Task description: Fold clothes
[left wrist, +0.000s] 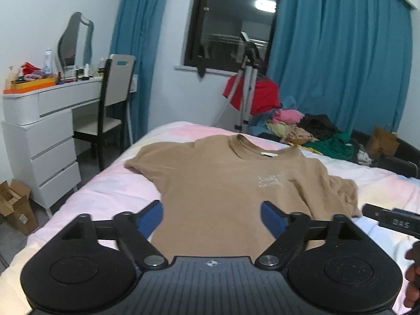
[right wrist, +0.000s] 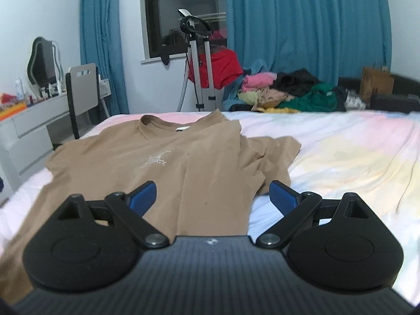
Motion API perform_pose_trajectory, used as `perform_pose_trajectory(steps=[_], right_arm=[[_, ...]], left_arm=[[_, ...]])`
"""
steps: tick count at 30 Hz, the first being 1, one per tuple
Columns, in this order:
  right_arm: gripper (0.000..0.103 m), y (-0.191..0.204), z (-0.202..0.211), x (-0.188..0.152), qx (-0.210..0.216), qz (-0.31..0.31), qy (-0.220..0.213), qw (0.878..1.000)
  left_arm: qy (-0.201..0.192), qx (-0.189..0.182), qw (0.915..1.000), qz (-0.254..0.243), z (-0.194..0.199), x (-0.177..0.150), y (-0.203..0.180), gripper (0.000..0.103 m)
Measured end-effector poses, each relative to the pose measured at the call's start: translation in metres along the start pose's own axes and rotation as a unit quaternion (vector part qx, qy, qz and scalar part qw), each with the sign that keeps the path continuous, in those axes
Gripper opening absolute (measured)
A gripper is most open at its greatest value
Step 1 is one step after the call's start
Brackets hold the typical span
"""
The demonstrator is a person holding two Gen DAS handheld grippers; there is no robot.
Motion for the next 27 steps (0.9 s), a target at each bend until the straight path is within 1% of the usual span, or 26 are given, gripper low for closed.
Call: perform_pose_trajectory(steps=[2,3,4,5,6,7,8,10,11,13,15,16,19,22,24,26,27], right_arm=[[0.094,-0.001,0.001,-0.002,0.001,-0.008,0.002,1.0],[0.09,-0.001,0.002,-0.002,0.001,-0.012,0.003,1.0],[0.082,-0.002,0.002,-0.002,0.0,-0.017,0.004,1.0],[0.058,-0.005,0.001,-0.002,-0.005,-0.026,0.008,1.0],[0.043,-0.008,0.0,-0.001,-0.009,-0.036,0.011,0.999],[0.039,-0.012,-0.001,0.0,-0.013,-0.046,0.01,0.999],[0.039,-0.016,-0.001,0.001,-0.017,-0.056,0.008,0.998],[0.039,-0.027,-0.002,0.004,-0.016,-0.087,-0.003,0.996],[0.04,-0.036,-0.005,0.007,-0.014,-0.114,-0.008,0.993],[0.052,-0.057,-0.013,0.009,-0.008,-0.175,-0.007,0.985],[0.09,-0.078,-0.025,0.008,0.002,-0.24,0.001,0.971],[0.091,-0.087,-0.031,0.007,0.01,-0.274,0.005,0.962],[0.09,-0.109,-0.053,0.0,0.039,-0.369,0.019,0.928],[0.09,-0.13,-0.076,-0.016,0.057,-0.459,0.02,0.887],[0.091,-0.144,-0.09,-0.028,0.058,-0.499,0.016,0.865],[0.091,-0.155,-0.104,-0.038,0.062,-0.515,0.015,0.855],[0.088,-0.158,-0.11,-0.038,0.066,-0.517,0.012,0.853]], left_arm=[[-0.005,0.002,1.0,0.006,0.002,0.001,0.007,0.089],[-0.005,0.0,0.9999,0.009,0.002,0.001,0.009,0.09],[-0.005,-0.002,0.9999,0.013,0.002,0.001,0.011,0.091],[-0.004,-0.003,0.9999,0.015,0.002,0.0,0.012,0.091],[-0.003,-0.005,0.9999,0.016,0.003,-0.001,0.013,0.091],[-0.002,-0.007,0.9998,0.018,0.004,-0.001,0.013,0.091],[-0.001,-0.01,0.9997,0.02,0.004,-0.002,0.013,0.091],[0.003,-0.016,0.9996,0.022,0.004,-0.004,0.01,0.091],[0.003,-0.019,0.9995,0.024,0.003,-0.005,0.009,0.091],[0.003,-0.021,0.9995,0.025,0.002,-0.007,0.007,0.093],[0.003,-0.014,0.9996,0.025,-0.001,-0.01,0.007,0.097],[0.004,-0.009,0.9997,0.023,-0.003,-0.011,0.008,0.097],[0.015,-0.002,0.9996,0.023,-0.015,-0.017,0.006,0.097],[0.029,-0.002,0.9991,0.031,-0.028,-0.024,0.007,0.097],[0.035,-0.003,0.9986,0.04,-0.036,-0.027,0.007,0.097],[0.036,-0.003,0.9983,0.045,-0.044,-0.029,0.005,0.097],[0.035,-0.003,0.9983,0.046,-0.047,-0.03,0.004,0.097]])
Point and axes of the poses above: each gripper's, at about its wrist camera, not at the fingertips, and z roughly against the way its jaws point, y to its left, x to its top, the point moved 7 cm from there along -z, roughly the way its jaws point, and after that the axes turned 6 degrees about x, right-handed, at the moved point
